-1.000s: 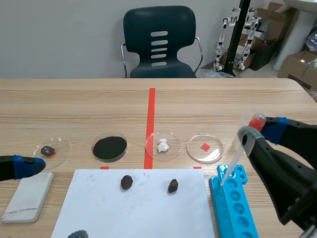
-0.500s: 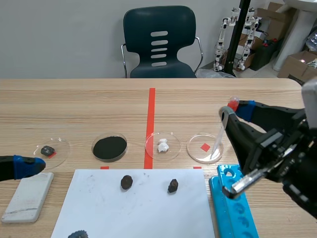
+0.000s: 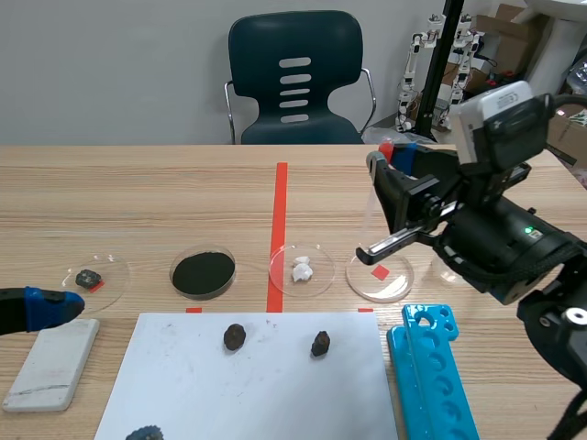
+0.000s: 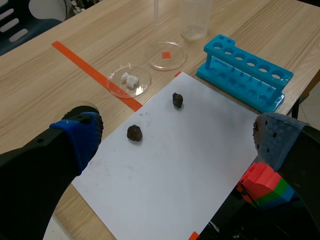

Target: Squeeze the dropper onto the mineral

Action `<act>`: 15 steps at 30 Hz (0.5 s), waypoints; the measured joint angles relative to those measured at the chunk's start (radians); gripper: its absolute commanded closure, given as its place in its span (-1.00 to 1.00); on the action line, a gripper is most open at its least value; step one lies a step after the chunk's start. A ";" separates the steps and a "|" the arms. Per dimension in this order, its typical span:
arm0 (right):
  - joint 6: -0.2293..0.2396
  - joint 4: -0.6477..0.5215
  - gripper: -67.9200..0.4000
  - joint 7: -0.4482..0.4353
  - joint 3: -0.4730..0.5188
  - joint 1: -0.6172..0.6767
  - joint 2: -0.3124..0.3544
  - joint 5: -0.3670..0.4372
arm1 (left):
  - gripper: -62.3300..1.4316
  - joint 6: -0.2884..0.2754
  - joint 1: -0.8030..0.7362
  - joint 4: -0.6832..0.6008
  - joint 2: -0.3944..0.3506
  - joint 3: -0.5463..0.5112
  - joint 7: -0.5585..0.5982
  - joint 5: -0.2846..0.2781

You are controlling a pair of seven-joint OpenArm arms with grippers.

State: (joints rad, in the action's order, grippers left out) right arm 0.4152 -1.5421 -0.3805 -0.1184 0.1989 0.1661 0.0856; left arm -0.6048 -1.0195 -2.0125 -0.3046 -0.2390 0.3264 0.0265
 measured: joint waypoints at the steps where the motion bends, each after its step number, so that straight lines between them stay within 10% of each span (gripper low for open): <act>1: 0.000 0.023 0.60 0.000 -0.009 -0.021 0.000 0.000 | -1.00 0.000 0.000 0.000 0.000 0.000 0.000 0.000; 15: -0.011 0.223 0.61 -0.041 -0.121 -0.199 0.000 -0.055 | -1.00 0.000 0.000 0.000 0.000 0.000 0.000 0.000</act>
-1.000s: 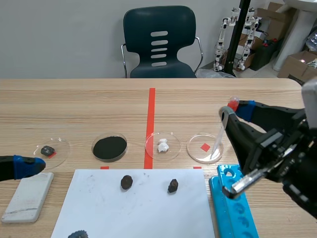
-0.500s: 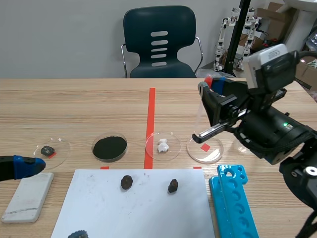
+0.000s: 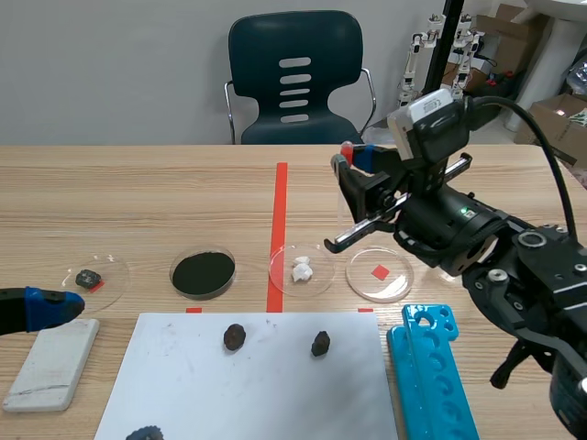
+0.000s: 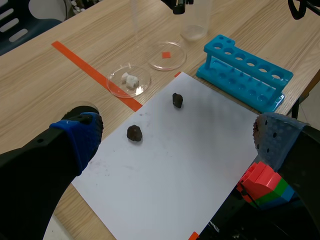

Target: Squeeze the dropper onto the mineral

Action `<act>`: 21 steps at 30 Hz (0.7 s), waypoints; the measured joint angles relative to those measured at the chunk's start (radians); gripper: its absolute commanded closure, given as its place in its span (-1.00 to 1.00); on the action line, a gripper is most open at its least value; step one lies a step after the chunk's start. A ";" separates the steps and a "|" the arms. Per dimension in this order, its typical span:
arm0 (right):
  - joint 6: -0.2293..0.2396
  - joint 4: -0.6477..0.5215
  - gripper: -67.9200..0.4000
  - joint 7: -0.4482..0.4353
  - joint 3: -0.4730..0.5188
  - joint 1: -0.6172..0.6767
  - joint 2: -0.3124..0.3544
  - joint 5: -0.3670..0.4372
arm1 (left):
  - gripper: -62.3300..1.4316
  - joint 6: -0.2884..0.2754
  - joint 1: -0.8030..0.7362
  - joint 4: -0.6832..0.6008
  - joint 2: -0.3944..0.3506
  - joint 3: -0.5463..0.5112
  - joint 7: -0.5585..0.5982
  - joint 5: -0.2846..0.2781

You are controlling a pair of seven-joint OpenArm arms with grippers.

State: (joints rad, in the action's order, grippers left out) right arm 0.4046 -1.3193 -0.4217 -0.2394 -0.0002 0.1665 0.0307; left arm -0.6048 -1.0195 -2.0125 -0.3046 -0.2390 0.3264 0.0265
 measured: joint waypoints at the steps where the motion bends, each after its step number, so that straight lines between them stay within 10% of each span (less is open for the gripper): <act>1: 0.000 0.006 0.61 -0.003 -0.008 -0.005 0.000 -0.002 | -1.00 0.000 0.000 0.000 0.000 0.000 0.000 0.000; 21: -0.023 0.092 0.61 -0.025 -0.057 -0.049 -0.060 -0.013 | -1.00 0.000 0.000 0.000 0.000 0.000 0.000 0.000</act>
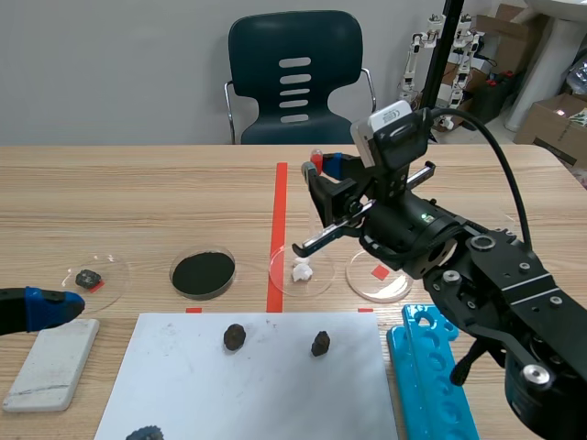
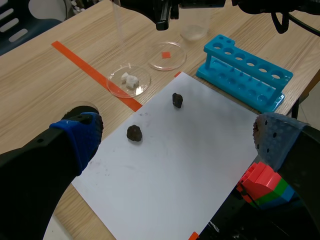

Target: Squeeze the dropper onto the mineral

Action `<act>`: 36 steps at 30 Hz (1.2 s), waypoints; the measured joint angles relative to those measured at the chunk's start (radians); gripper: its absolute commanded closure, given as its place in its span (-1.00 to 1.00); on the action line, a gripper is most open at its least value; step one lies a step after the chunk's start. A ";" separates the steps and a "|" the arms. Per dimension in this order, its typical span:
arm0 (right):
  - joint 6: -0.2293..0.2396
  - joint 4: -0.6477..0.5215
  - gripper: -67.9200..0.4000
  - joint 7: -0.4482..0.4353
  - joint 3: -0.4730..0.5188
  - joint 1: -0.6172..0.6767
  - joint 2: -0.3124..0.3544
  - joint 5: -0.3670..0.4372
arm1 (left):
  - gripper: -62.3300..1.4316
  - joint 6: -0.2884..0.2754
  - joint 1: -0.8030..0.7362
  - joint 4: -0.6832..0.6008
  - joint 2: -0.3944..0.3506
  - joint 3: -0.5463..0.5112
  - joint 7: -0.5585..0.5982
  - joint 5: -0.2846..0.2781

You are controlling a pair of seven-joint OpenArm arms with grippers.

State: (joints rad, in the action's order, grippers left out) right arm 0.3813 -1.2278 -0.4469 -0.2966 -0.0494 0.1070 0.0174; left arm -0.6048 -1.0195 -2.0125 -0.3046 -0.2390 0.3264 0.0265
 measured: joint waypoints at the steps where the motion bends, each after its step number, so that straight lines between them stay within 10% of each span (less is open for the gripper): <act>1: 0.000 0.000 0.60 0.000 0.000 0.000 -0.002 0.000 | -1.00 0.000 0.000 0.000 0.000 0.000 0.000 0.000; 36: 0.000 0.028 0.76 0.026 -0.013 0.000 -0.016 -0.003 | -1.00 0.000 0.000 0.000 0.000 0.000 0.000 0.000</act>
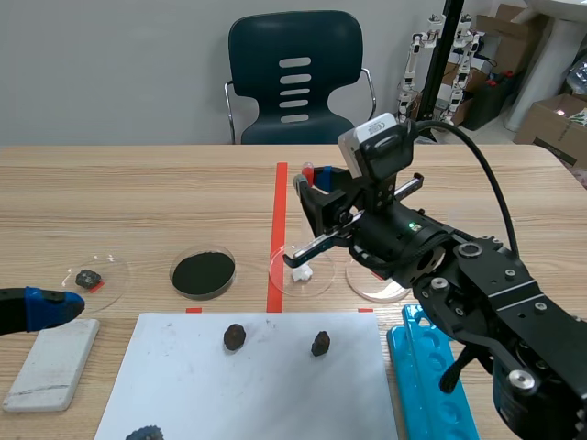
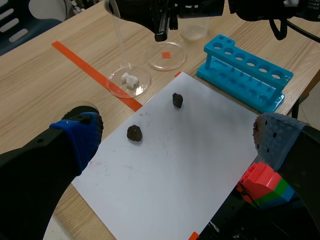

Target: Squeeze the dropper onto the mineral

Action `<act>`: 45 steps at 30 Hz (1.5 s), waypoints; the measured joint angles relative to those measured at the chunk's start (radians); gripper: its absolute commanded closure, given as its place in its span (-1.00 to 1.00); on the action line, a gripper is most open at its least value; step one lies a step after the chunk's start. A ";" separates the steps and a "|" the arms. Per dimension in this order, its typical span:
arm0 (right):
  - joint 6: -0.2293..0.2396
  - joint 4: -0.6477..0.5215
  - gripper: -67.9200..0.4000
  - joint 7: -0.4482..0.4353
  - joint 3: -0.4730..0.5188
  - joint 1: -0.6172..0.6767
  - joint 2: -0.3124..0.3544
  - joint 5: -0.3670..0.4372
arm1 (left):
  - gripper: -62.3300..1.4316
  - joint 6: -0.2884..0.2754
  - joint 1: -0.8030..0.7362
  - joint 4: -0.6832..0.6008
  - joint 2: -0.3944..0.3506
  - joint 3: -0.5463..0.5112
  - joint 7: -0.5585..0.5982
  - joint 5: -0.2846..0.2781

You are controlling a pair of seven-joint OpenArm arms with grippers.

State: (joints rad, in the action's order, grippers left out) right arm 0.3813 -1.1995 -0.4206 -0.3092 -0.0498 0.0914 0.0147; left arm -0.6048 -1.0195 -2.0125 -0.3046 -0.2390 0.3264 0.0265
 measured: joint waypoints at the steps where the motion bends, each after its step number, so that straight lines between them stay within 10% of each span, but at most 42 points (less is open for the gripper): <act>1: 0.000 0.000 0.76 0.000 0.000 0.000 0.000 0.000 | -1.00 0.000 0.000 0.000 0.000 0.000 0.000 0.000; 45: 0.008 0.000 0.92 0.000 0.000 0.000 0.000 0.001 | -1.00 0.000 0.000 0.000 0.000 0.000 0.000 0.000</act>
State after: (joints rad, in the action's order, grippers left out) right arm 0.3889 -1.1995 -0.4206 -0.3092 -0.0498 0.0914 0.0154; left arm -0.6048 -1.0195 -2.0125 -0.3046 -0.2390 0.3264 0.0265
